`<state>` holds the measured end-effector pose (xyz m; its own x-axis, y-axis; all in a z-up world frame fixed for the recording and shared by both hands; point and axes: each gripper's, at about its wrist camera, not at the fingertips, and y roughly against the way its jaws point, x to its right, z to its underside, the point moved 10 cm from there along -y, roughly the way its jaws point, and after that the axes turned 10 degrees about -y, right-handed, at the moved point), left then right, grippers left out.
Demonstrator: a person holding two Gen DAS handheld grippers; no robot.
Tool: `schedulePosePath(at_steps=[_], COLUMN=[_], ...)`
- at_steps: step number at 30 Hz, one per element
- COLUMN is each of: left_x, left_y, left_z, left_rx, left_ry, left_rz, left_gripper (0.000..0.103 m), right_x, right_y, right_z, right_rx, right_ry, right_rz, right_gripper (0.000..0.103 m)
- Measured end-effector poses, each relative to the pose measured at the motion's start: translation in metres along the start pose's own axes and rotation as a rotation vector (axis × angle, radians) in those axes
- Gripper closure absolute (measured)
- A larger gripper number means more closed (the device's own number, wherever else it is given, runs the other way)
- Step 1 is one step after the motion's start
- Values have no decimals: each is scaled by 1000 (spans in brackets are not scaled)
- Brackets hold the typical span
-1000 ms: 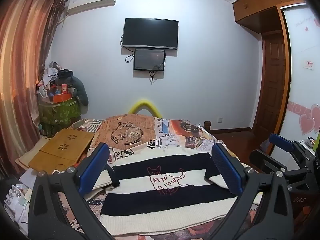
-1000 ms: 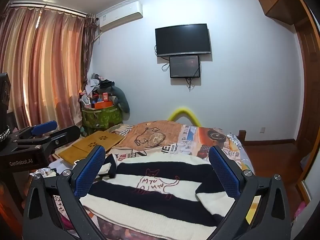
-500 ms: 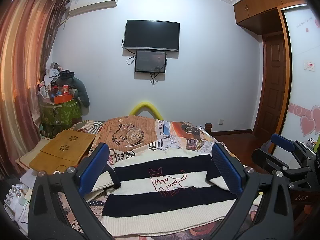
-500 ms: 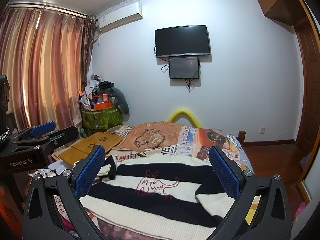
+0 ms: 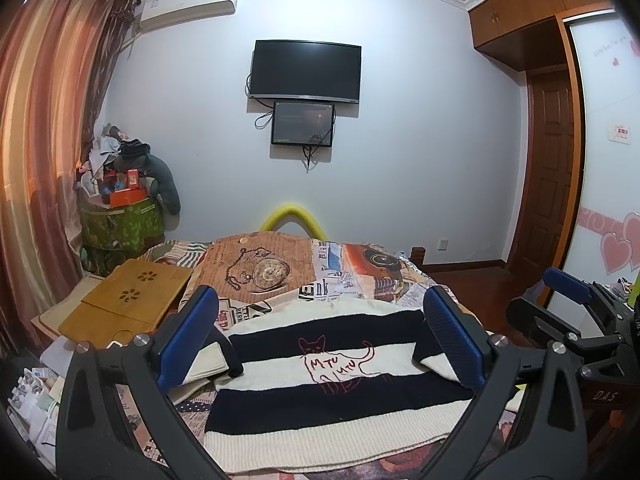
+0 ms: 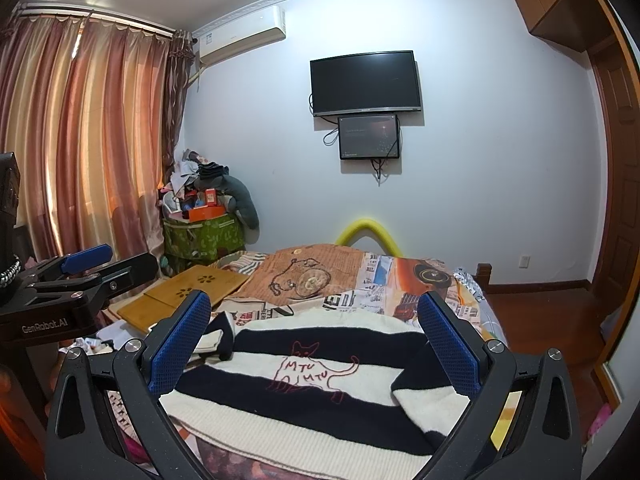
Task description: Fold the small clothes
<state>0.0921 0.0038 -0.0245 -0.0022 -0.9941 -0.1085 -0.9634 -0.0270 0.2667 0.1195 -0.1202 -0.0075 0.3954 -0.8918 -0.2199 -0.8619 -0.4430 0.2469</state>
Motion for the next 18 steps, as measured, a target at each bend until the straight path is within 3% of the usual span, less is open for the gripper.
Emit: schedulePosePath(at_steps=[18], left_x=[-3], left_y=[0], left_z=[-1], left_rx=[6], left_ry=[-2], left_rz=[-4], left_gripper=[0], right_x=[2], right_y=[1], right_z=[-3], right_rx=[6], right_ry=[-2], right_rz=[-1], right_gripper=[0])
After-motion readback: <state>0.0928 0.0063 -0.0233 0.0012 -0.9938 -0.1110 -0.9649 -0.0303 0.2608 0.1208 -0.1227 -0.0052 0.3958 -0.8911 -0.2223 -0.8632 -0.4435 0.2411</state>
